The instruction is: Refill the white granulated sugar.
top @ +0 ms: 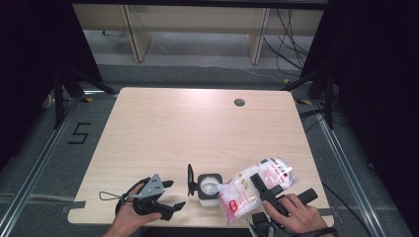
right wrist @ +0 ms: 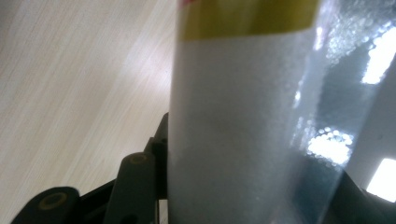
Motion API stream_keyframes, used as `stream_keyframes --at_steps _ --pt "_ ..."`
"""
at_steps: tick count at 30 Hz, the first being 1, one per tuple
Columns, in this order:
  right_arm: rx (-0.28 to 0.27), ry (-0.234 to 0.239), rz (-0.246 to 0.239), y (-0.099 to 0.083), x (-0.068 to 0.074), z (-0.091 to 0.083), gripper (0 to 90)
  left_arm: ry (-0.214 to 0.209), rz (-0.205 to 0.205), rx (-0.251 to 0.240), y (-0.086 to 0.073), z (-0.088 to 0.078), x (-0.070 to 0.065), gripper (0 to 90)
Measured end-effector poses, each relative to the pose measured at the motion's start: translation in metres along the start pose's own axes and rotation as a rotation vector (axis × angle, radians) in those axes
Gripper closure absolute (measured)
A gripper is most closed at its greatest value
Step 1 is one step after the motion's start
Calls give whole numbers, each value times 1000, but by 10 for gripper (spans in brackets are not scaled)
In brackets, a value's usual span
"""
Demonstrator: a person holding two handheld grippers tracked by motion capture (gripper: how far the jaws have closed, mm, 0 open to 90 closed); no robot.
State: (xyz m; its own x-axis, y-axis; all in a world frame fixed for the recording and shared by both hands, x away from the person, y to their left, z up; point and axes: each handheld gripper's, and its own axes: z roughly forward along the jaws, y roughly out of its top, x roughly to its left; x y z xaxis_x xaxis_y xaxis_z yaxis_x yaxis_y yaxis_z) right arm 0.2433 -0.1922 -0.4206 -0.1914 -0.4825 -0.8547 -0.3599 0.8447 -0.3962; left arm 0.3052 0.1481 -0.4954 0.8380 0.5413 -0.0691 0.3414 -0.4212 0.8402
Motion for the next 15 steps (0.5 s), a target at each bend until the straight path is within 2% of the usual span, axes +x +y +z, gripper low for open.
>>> stream_keyframes --at_steps 2,4,8,10,12,15 --pt "-7 -1 12 -1 0 0 576 1 -12 1 0 0 -1 187" --pt "-1 1 1 0 0 0 578 2 -11 0 0 0 -1 187" --pt "-7 1 14 0 2 1 580 4 3 -1 0 0 0 187" --pt "-6 2 -4 0 1 1 584 0 6 0 0 0 0 187" --pt "-9 3 9 0 1 1 585 0 4 1 0 0 0 187" --pt "-1 1 2 0 0 0 588 2 -3 0 0 0 0 187"
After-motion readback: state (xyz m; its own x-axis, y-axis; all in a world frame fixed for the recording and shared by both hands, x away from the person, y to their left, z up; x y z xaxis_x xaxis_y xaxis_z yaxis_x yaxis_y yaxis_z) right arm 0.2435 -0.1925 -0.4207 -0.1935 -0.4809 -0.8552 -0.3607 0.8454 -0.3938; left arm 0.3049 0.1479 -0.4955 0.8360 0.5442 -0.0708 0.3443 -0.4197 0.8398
